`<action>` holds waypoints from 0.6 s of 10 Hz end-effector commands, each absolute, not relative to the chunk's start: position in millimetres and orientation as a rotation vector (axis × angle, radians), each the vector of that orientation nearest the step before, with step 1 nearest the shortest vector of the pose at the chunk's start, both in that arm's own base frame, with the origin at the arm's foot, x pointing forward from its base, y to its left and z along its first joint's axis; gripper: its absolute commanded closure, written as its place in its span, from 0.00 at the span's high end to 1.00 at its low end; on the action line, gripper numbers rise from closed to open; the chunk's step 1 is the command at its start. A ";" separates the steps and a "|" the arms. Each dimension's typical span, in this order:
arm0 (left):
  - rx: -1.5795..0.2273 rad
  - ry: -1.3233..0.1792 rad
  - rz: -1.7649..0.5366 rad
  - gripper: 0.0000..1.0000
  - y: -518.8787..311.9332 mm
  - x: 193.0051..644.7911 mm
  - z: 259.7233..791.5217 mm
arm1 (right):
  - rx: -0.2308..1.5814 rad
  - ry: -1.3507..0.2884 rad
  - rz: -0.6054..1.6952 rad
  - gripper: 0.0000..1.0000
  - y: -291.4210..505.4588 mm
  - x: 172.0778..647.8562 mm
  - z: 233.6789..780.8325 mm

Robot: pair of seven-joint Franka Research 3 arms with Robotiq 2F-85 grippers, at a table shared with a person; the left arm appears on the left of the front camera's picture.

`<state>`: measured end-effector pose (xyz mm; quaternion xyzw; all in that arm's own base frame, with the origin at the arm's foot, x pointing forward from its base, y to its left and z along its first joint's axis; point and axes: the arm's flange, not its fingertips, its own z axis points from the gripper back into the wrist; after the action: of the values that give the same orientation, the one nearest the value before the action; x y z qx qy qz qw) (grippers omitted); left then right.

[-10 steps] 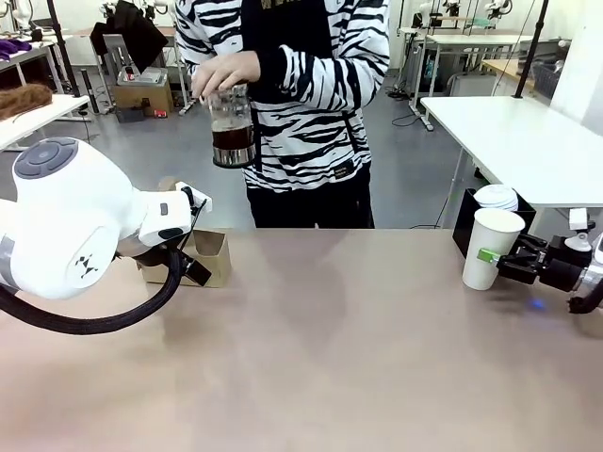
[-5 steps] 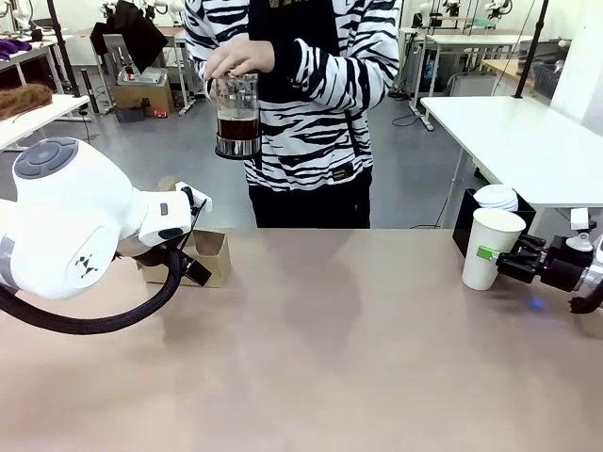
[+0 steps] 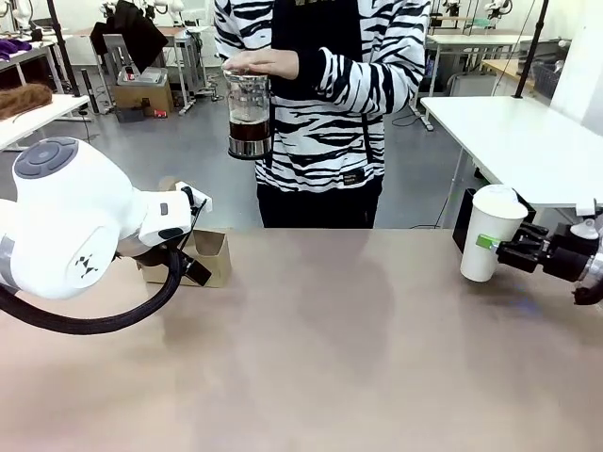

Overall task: Pour a drink into a cup and package it in a carrier.
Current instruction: Pick up the 600 ml Paper Cup and place it in the middle top area of the table.

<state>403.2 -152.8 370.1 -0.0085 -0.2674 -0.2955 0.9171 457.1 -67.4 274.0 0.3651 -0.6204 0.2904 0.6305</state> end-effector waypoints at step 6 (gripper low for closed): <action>-0.021 -0.551 -0.606 1.00 -152.1 403.3 370.4 | 0.873 -1.383 0.704 0.81 113.8 534.3 326.7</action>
<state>403.2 -153.0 370.0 -0.0083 -0.2673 -0.2957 0.9171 498.2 102.9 346.5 0.3901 -0.5972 0.3128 0.6271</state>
